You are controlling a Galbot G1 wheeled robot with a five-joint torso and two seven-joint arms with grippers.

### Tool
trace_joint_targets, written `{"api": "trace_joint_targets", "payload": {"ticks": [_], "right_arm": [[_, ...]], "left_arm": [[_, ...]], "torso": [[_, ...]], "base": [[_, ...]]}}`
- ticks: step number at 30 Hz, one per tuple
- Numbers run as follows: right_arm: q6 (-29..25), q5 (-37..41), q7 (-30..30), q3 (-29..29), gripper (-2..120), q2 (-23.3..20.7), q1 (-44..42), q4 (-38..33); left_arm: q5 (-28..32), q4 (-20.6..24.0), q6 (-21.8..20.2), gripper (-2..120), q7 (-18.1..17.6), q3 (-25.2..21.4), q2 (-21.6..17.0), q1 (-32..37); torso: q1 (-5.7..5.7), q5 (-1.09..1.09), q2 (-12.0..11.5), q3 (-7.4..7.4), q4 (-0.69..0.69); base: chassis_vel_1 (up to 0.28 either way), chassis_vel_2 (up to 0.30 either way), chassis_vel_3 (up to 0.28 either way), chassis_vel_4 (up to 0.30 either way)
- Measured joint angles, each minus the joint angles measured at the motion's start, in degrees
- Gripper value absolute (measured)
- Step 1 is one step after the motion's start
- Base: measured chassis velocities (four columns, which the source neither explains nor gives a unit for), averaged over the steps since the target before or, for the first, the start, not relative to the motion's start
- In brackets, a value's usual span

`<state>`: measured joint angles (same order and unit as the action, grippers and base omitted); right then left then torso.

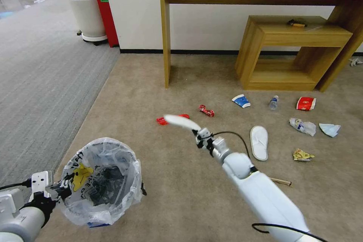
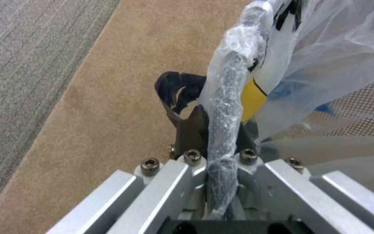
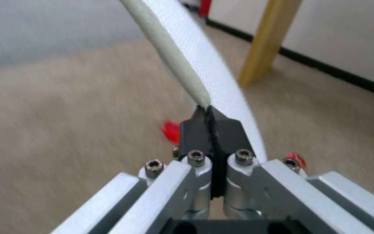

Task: Pick up the trash bin and place the garbage on the floor into it.

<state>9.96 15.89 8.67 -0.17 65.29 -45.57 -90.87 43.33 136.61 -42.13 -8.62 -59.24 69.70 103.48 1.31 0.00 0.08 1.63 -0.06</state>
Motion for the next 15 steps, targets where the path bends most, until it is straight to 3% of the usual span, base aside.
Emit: {"api": "trace_joint_targets", "payload": {"ticks": [7,9,15], "right_arm": [[3.3,13.8,-1.2,-5.3,0,-1.8,3.9,-11.8],[4.8,21.7,-2.2,-9.2,0,-1.1,6.2,-15.3],[6.8,32.1,-5.7,-18.2,0,2.8,10.5,-19.3]], "left_arm": [[-0.9,-0.8,0.0,0,-0.4,1.8,-1.3,-1.1],[-1.3,-1.1,0.0,0,-0.4,2.2,-1.4,-1.2],[-2.5,-1.5,0.0,0,-0.8,3.7,-2.4,-1.3]], "torso": [[0.00,0.00,0.0,0.00,0.00],[0.00,-0.01,0.0,0.00,0.01],[0.00,-0.01,0.0,0.00,0.03]], "base": [[0.000,0.000,0.000,0.000],[0.000,0.000,0.000,0.000],[0.000,0.000,0.000,0.000]]}}
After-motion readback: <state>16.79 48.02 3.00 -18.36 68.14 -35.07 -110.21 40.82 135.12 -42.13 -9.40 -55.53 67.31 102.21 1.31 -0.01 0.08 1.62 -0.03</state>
